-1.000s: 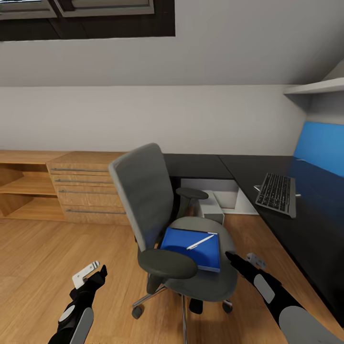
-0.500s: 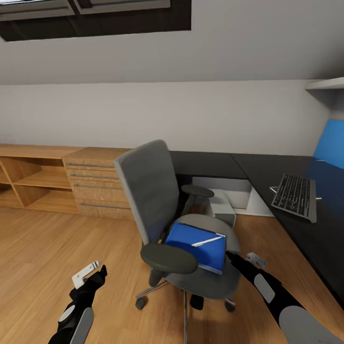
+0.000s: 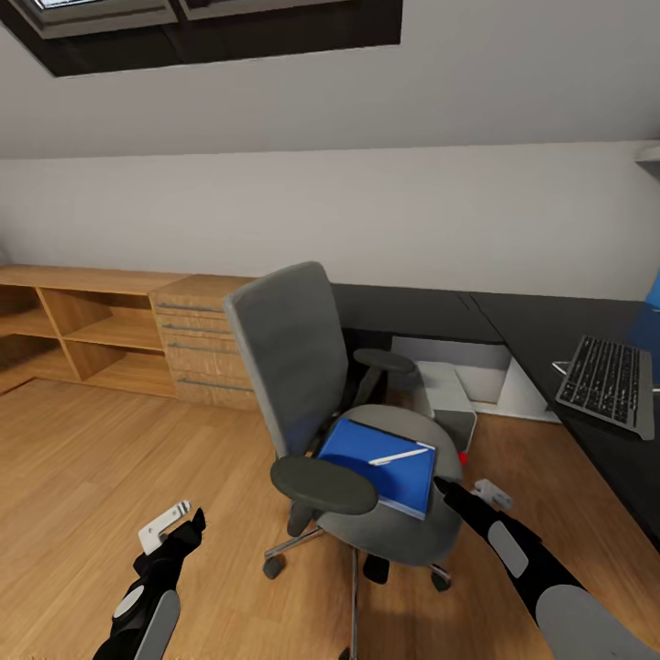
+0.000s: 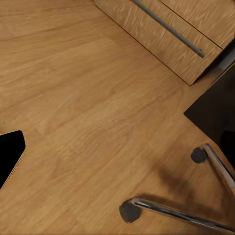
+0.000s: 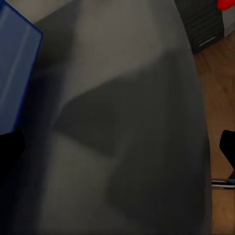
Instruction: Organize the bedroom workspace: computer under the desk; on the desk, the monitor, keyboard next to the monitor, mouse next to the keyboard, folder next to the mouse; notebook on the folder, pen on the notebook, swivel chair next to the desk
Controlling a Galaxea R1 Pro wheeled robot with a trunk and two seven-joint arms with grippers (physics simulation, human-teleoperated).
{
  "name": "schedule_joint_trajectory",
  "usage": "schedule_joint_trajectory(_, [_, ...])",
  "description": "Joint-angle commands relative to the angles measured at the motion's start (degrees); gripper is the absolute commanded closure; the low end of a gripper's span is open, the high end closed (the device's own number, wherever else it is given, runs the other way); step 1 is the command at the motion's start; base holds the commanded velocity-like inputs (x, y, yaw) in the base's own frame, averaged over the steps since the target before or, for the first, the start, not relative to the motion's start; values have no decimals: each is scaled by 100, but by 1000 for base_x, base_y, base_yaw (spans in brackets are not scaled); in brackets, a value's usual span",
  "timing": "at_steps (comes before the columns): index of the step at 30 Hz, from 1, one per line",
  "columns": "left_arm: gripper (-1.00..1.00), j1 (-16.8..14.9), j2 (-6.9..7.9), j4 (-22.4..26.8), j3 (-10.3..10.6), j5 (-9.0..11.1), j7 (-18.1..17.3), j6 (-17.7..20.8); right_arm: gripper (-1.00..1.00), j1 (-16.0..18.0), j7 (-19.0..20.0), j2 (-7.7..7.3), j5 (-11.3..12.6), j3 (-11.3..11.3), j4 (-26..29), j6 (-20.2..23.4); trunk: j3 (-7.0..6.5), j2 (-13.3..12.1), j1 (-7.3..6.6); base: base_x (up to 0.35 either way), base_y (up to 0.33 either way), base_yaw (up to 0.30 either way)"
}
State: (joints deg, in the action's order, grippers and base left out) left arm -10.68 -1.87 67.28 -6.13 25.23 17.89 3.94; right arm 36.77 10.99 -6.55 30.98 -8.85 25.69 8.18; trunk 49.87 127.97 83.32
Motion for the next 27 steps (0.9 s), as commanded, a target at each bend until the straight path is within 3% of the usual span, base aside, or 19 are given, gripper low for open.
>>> schedule_joint_trajectory(1, [-100, -4, -8, 6, -4, 34, 13, 28, -100, -3, 35, 5, 49, 6, -152, 44, 14, 2, 0, 0, 0, 182])
schedule_joint_trajectory(14, [-100, -4, -7, 4, -7, 34, 13, 28, -100, -3, 41, -5, 50, 5, -152, 45, 40, 2, 0, 0, 0, 69])
schedule_joint_trajectory(27, [-100, -4, -15, -13, -2, 34, 13, 34, -100, -3, 35, -12, 49, 2, -152, 44, 40, 2, 0, 0, 0, 254])
